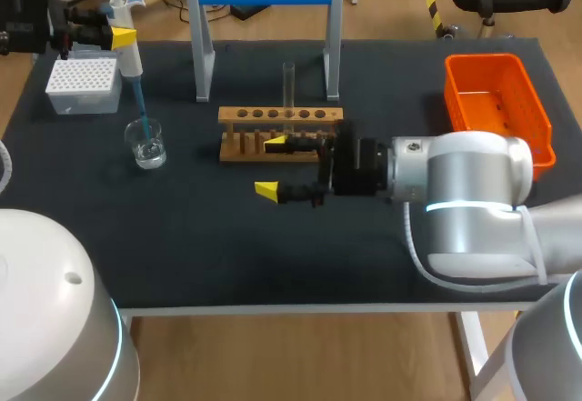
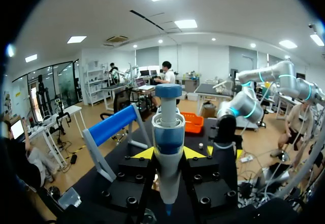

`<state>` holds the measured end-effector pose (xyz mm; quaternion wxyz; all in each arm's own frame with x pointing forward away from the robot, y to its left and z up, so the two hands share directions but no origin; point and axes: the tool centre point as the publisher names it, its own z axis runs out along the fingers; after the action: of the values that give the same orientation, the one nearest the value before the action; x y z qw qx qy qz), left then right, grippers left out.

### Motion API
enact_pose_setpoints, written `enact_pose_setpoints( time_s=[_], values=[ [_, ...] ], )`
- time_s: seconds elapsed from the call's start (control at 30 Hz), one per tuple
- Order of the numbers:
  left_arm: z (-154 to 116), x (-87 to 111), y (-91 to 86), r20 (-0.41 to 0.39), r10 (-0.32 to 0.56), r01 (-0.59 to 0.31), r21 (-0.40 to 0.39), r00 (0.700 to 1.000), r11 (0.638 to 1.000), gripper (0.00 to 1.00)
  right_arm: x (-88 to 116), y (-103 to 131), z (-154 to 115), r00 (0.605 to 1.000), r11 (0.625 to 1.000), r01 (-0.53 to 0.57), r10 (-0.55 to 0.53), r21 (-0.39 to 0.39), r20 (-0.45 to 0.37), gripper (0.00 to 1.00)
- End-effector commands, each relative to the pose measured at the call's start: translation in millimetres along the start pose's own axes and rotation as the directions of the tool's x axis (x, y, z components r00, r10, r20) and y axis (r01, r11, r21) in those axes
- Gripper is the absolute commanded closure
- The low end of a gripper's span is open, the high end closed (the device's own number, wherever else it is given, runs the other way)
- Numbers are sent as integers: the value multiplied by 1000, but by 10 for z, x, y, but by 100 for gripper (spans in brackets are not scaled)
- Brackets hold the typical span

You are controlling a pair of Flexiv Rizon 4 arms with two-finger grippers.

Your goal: Invert the test tube, pick up the pipette, mount the tip to pipette, aspirate from beaker and dispense into the tube, eject the tip, return the pipette, and cap with the stopper.

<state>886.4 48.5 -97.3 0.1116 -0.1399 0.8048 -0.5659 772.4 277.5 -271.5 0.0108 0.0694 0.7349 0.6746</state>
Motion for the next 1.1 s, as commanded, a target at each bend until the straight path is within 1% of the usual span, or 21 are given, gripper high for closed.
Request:
enact_pose_setpoints(
  time_s=[0.03,0.2,0.3,0.63,0.7,0.93,1.1],
  values=[
    [1,-6,3,0,1,-1,2,1000,1000,100,-8,-10,272,1000,999,17,-17,30,17,0],
    [1,-6,3,0,1,-1,2,1000,1000,100,-74,-70,436,997,996,28,-33,80,66,0],
    [1,-6,3,0,1,-1,2,1000,1000,100,-123,-97,514,994,995,31,-40,94,98,0],
    [1,-6,3,0,1,-1,2,1000,1000,100,-188,-133,732,985,994,32,-48,100,166,0],
    [1,-6,3,0,1,-1,2,1000,1000,100,-197,-147,771,981,993,42,-61,106,183,0],
    [1,-6,3,0,1,-1,2,1000,1000,100,-258,-204,886,966,993,18,-47,114,254,0],
    [1,-6,3,0,1,-1,2,1000,1000,100,-300,-236,954,960,993,13,-45,118,275,0]
  ],
)
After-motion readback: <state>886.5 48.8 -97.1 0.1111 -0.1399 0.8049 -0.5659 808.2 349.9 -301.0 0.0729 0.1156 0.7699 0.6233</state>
